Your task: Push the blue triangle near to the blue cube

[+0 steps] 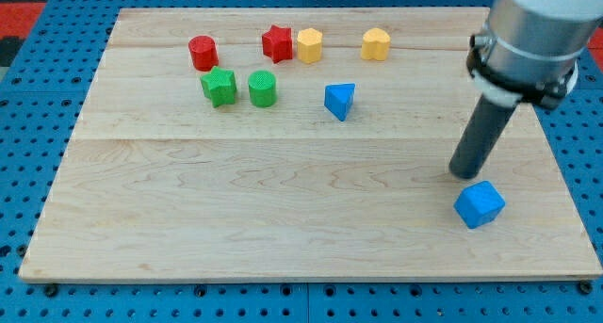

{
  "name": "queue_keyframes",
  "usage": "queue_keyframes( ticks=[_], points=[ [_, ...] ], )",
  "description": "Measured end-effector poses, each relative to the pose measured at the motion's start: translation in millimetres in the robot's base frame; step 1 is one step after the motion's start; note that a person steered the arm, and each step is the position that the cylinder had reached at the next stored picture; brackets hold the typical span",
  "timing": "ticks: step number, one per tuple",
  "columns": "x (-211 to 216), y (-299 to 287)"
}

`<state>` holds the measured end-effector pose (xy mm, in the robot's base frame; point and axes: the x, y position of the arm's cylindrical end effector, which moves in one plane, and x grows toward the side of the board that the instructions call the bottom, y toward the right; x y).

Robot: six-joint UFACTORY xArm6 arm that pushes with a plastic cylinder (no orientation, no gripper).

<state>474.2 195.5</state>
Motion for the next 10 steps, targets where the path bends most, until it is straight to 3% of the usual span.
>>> queue_keyframes(
  ticks=[2,3,4,6,7,8,9,10],
  points=[
    [-205.6,69.3],
    [-259.1,36.6],
    [-246.1,-28.3],
    [-173.9,-80.0],
    [-209.3,-57.5],
    [-236.0,-84.5],
    [-233.7,-151.7],
    [-188.2,-153.4]
  ],
)
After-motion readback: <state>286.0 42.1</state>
